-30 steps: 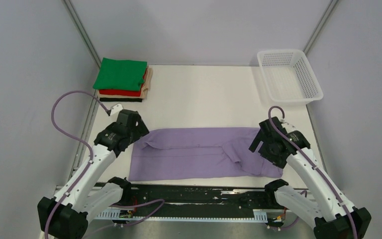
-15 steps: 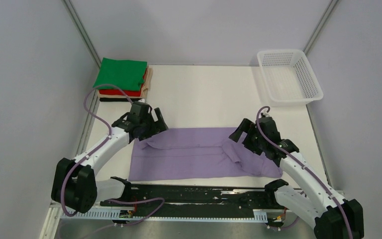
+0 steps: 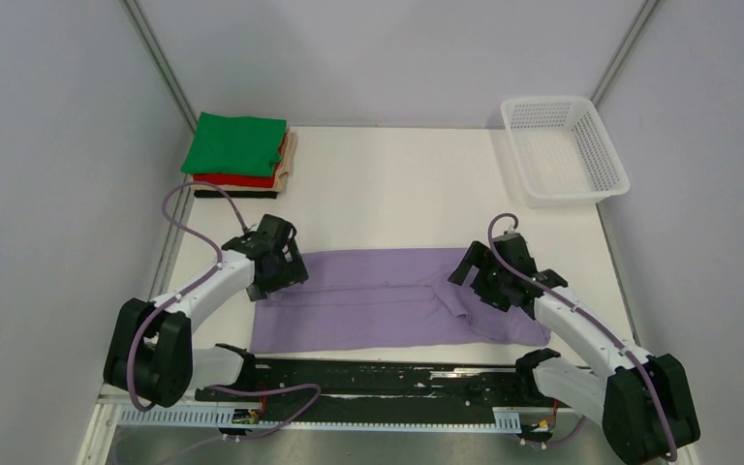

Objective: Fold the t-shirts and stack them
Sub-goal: Fold the other side of the tshirt into a rectangle

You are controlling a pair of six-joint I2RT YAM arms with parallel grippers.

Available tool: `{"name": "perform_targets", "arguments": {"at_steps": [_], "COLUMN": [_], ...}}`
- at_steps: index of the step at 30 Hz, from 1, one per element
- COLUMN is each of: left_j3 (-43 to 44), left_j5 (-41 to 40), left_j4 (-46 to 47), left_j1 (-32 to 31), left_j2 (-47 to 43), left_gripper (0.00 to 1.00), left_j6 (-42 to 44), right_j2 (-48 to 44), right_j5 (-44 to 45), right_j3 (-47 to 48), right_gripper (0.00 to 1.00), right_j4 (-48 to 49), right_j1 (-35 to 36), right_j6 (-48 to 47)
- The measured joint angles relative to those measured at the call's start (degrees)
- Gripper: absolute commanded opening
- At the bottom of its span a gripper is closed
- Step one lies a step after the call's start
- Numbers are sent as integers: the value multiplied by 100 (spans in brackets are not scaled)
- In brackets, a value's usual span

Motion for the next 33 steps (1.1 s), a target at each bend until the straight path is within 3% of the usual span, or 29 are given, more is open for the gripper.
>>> {"name": "perform_targets", "arguments": {"at_steps": [7,15,33], "left_j3": [-11,-264,-1021], "left_j5": [-374,-153,-63], "left_j4": [-612,-660,-350], "left_j1": [573,706,728], "left_j2": [-920,-1504,-2026], "left_gripper": [95,68,58], "left_j6": [-424,-1082,-3145], "right_j2": [-22,-24,-22], "right_j5": [103,127,46], "right_j3": [-114,-184,-254], "right_gripper": [100,100,100], "right_j4": [42,42,92], "right_j1": [-138,-240,-350], "right_j6": [-72,-284,-586]}}
